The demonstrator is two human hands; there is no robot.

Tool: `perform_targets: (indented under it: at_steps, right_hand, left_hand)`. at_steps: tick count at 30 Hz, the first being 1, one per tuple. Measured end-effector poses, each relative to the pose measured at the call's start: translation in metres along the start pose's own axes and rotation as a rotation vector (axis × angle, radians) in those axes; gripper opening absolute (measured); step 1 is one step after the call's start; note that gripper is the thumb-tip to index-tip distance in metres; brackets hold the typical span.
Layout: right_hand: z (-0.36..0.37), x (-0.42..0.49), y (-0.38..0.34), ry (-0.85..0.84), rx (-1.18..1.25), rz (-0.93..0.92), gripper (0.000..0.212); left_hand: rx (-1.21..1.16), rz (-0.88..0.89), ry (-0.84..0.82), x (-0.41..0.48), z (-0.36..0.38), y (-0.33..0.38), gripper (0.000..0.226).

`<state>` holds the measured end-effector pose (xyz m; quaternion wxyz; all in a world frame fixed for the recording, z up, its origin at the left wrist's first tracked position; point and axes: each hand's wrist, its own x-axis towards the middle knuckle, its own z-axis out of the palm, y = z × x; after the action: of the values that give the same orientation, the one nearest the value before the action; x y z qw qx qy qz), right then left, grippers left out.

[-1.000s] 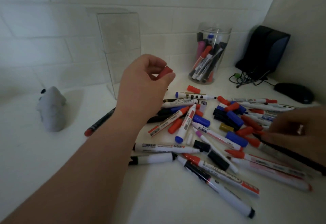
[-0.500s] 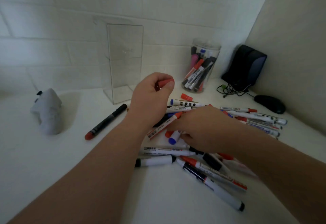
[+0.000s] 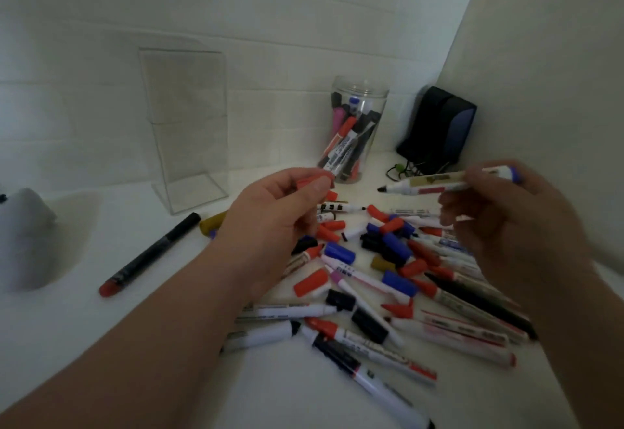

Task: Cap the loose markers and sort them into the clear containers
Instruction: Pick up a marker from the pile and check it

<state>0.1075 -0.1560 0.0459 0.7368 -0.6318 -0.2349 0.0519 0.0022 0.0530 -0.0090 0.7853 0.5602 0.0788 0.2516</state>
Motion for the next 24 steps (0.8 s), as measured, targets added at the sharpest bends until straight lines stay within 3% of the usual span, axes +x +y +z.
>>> perform_targets:
  at_steps: [4,14,19,24]
  right_hand:
    - [-0.011,-0.002,0.010,-0.095,0.116,0.043,0.003]
    - [-0.014,-0.003,0.013,-0.274,0.102,0.028,0.013]
    - [-0.018,-0.008,0.007,-0.394,-0.124,-0.035,0.015]
    - [-0.020,-0.014,-0.001,-0.410,-0.384,-0.149,0.023]
  left_hand:
    - [-0.004,-0.064,-0.099,-0.008,0.012,-0.006,0.025]
    - [0.251,-0.018,-0.183,-0.021,0.019,0.000,0.037]
    - [0.354,0.013,-0.154,-0.029,0.026,0.007,0.026]
    - [0.495,0.097,-0.101,-0.038,0.034,0.020,0.019]
